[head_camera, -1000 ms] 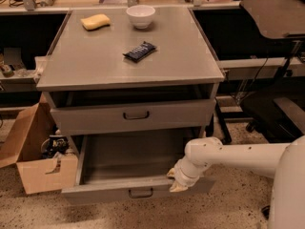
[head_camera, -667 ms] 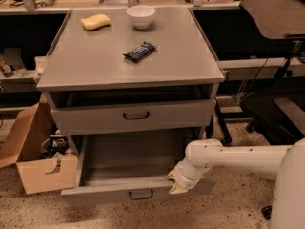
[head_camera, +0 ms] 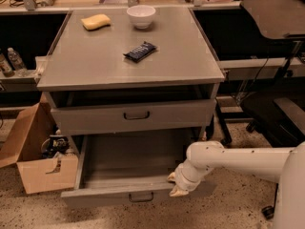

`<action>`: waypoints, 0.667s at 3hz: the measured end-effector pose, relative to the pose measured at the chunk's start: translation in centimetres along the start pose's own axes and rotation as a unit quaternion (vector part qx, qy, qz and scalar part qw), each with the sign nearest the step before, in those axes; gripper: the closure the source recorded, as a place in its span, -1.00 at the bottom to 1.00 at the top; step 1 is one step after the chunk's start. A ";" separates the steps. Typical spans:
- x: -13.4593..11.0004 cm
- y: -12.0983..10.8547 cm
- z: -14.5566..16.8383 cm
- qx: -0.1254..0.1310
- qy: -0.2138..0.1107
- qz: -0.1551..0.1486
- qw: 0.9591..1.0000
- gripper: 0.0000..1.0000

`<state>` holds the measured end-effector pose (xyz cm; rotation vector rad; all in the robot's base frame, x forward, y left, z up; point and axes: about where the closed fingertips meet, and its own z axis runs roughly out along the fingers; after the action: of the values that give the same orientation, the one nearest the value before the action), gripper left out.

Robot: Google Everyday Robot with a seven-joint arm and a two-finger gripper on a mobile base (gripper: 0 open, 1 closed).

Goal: Open middle drawer

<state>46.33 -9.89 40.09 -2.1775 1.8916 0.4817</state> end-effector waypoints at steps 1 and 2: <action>0.0 0.0 -0.1 0.000 0.000 0.000 1.000 1.00; -0.2 0.8 0.2 -0.007 -0.006 0.004 1.000 1.00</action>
Offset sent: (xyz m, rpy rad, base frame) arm -0.0973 0.0154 -0.0166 0.0838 0.1648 -0.0225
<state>45.49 -9.76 40.01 -2.1727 1.8969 0.5095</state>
